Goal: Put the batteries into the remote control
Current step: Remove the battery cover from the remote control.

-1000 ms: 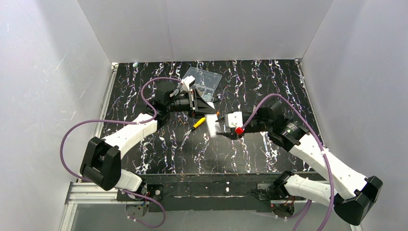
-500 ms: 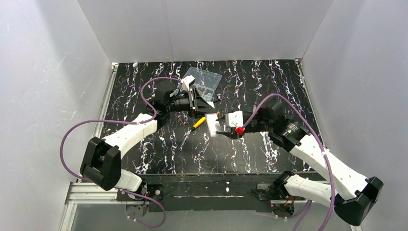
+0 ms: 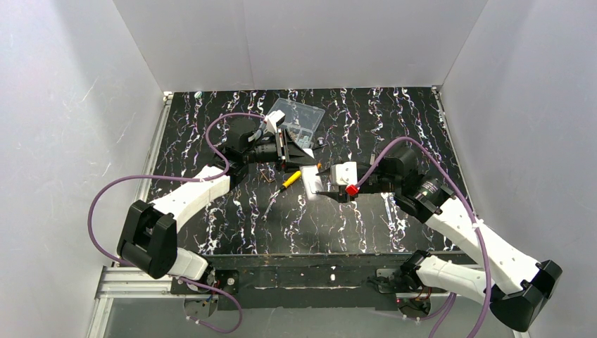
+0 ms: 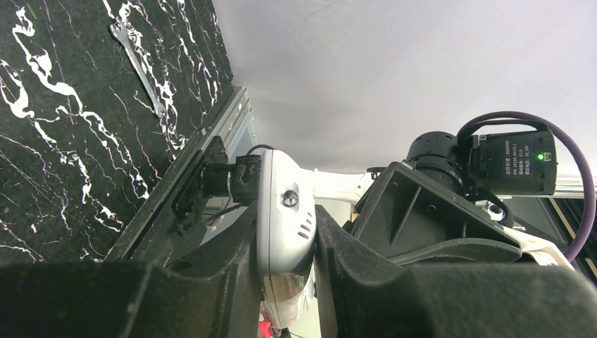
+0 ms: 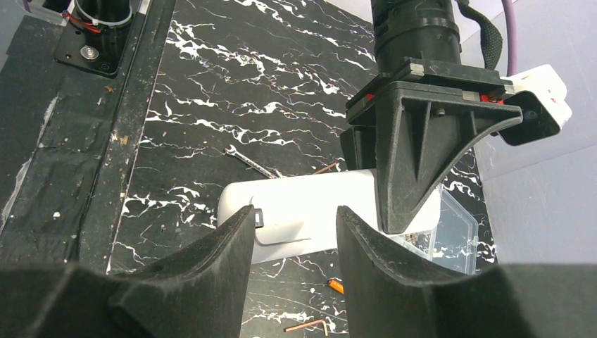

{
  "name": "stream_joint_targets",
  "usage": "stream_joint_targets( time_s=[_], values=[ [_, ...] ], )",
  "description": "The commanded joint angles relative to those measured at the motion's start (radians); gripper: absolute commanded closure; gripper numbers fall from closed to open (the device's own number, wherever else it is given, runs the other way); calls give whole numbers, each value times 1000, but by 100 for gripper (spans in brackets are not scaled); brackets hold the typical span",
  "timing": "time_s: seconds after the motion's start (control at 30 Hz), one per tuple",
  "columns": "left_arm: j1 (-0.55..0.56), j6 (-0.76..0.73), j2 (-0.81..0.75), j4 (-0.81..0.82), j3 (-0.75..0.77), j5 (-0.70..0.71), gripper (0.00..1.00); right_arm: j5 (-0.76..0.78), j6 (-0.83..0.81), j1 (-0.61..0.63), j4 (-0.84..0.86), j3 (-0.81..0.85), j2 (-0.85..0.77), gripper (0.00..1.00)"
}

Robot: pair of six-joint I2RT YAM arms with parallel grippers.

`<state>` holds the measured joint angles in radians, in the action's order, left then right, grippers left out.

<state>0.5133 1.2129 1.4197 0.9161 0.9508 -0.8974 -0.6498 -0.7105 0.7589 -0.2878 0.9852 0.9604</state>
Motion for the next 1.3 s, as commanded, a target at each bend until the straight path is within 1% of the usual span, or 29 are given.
stream_joint_targets(
  time_s=[0.0, 0.47, 0.7, 1.27],
  values=[
    [7, 2, -6, 59, 24, -64, 100, 45, -7, -6, 74, 2, -23, 47],
    [6, 4, -4, 61, 29, -66, 100, 53, -10, -6, 60, -12, -34, 47],
    [6, 20, 5, 82, 27, -63, 100, 65, 5, -6, 58, -47, -58, 47],
    [7, 21, 4, 88, 22, -63, 100, 84, 4, -6, 71, -46, -62, 47]
  ],
)
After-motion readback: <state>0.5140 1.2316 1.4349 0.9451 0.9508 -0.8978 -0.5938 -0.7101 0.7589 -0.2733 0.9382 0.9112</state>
